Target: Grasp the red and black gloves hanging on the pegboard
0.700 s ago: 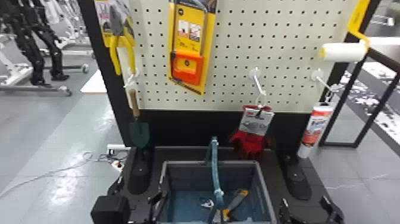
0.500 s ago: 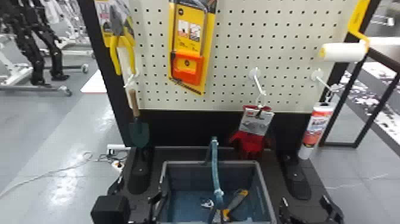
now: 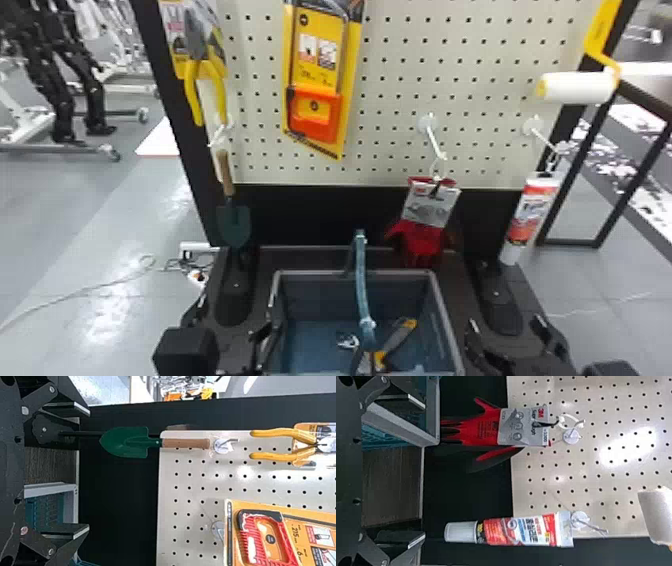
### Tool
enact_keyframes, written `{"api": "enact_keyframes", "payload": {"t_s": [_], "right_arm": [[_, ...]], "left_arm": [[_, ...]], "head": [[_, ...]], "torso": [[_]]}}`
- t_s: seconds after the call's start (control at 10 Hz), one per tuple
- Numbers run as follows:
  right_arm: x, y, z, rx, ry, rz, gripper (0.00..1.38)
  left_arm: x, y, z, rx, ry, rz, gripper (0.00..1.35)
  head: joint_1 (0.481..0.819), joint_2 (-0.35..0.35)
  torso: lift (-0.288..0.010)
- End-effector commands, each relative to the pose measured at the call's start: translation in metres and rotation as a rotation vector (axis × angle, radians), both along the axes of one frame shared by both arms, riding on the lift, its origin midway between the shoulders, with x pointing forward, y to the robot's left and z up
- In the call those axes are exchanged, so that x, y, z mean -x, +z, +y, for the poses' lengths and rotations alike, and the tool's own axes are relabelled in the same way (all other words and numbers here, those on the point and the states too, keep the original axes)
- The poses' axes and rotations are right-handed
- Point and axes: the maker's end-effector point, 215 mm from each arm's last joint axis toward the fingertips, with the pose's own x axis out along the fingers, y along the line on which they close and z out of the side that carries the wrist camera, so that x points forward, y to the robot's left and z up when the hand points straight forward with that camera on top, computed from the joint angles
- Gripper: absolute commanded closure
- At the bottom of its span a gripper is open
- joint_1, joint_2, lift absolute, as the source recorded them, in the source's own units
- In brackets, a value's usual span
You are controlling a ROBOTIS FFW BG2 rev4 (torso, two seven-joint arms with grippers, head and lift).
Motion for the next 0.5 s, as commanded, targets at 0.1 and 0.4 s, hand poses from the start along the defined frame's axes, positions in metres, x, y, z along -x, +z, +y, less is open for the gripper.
{"api": "enact_keyframes", "payload": {"t_s": [0.1, 0.4], "right_arm": [[-0.036, 0.015, -0.001, 0.025, 0.061, 0.01, 0.16], [-0.08, 0.033, 0.004, -0.014, 0.139, 0.003, 0.16]], "left_arm": [[-0.002, 0.001, -0.003, 0.0, -0.008, -0.002, 0.27], [-0.001, 0.001, -0.004, 0.003, -0.01, -0.003, 0.27]], "head": [[0.549, 0.0], [0.549, 0.0]], "torso": [[-0.1], [-0.1]]}}
